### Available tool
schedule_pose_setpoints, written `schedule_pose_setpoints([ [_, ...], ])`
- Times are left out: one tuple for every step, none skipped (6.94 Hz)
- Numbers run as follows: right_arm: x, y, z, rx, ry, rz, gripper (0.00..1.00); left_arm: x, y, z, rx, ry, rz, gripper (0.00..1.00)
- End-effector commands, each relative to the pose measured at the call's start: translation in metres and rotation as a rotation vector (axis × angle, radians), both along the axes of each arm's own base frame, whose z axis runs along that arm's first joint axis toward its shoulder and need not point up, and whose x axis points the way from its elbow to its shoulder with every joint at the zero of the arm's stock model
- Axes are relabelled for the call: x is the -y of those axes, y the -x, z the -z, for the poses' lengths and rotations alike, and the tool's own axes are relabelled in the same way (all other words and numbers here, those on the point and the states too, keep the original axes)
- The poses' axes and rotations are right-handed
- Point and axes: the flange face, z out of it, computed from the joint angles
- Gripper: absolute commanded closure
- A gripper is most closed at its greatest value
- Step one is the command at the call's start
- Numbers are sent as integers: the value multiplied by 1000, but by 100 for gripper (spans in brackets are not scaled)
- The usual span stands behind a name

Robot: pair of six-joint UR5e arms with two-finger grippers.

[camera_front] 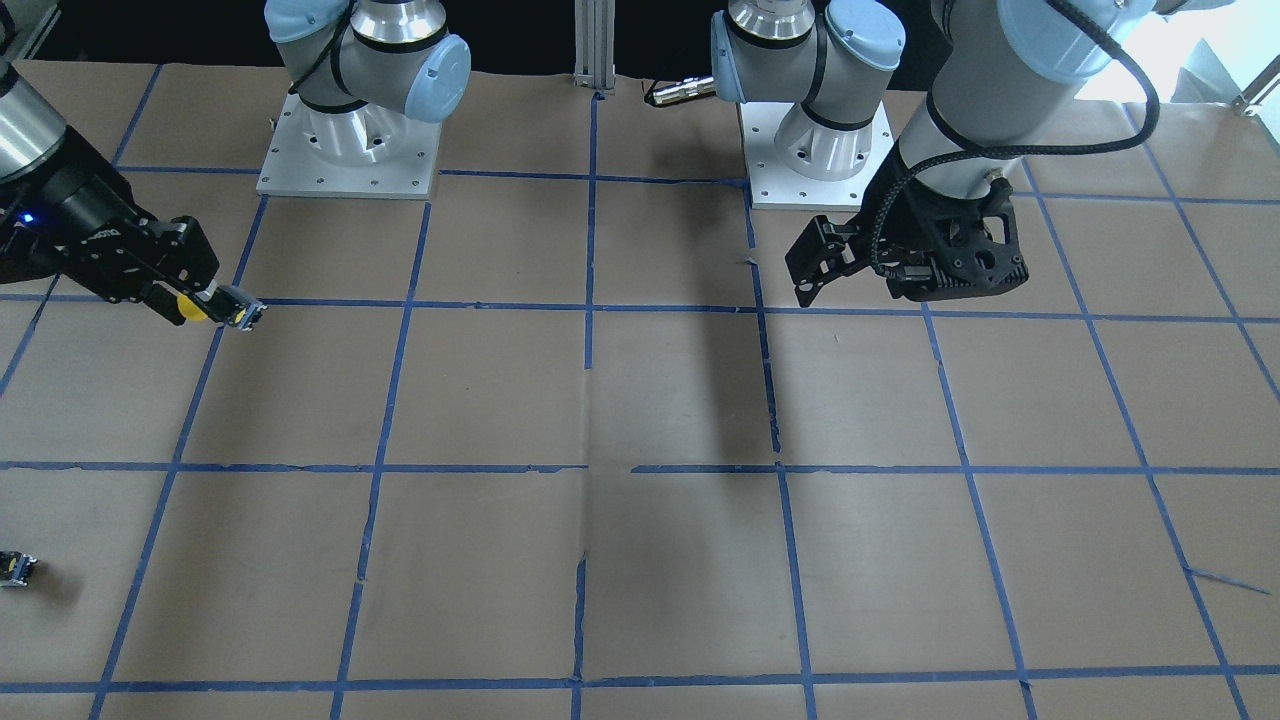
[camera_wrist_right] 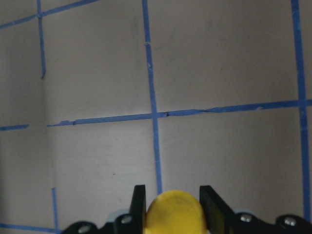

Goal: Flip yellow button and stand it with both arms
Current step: 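Lower the yellow button upright onto the table with the right gripper and release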

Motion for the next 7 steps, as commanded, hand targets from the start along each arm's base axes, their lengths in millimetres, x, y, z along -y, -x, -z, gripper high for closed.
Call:
schedule_pose_setpoints([
  [-23, 67, 49, -149, 150, -220, 86, -6, -3, -39, 122, -2, 120, 0],
  [-34, 96, 59, -191, 184, -275, 86, -13, -6, -47, 113, -2, 180, 0],
  [-34, 117, 77, -195, 190, -328, 86, -18, -5, -45, 107, -9, 162, 0],
  [-33, 150, 100, -197, 200, -348, 86, -16, -1, -38, 107, -14, 108, 0],
  [-33, 182, 121, -204, 240, -365, 86, -13, 3, -45, 47, 8, 94, 0],
  [-38, 203, 136, -162, 273, -344, 86, -14, -4, -49, 45, 19, 92, 0],
  [-44, 216, 145, -152, 279, -343, 85, -15, -5, -52, 47, 22, 92, 0],
])
